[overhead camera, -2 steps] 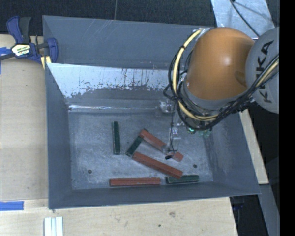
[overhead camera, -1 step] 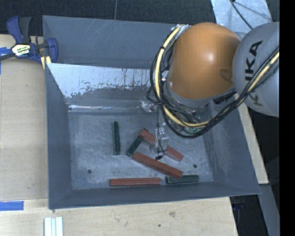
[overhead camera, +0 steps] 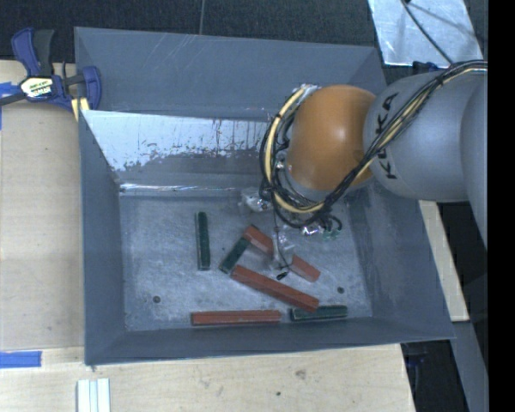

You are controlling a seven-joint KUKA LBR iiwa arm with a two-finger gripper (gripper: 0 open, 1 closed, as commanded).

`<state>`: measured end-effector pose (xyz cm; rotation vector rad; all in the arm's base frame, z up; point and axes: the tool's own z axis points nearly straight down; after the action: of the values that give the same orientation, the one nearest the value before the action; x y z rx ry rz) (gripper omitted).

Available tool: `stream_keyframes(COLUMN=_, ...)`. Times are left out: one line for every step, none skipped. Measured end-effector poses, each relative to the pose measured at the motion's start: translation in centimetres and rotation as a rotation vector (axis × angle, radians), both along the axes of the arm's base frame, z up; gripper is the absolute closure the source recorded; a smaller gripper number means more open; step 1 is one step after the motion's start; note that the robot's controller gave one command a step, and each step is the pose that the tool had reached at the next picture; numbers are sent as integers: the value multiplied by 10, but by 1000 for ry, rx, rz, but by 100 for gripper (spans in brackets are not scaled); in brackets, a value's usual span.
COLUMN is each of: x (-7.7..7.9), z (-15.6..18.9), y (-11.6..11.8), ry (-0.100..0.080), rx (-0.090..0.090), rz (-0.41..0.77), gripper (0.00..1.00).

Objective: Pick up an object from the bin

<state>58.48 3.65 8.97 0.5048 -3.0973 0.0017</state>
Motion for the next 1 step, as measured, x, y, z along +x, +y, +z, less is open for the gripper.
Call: stream_keyframes(x=0, z=-20, y=16, ry=-1, rx=2, rz=69, gripper=0)
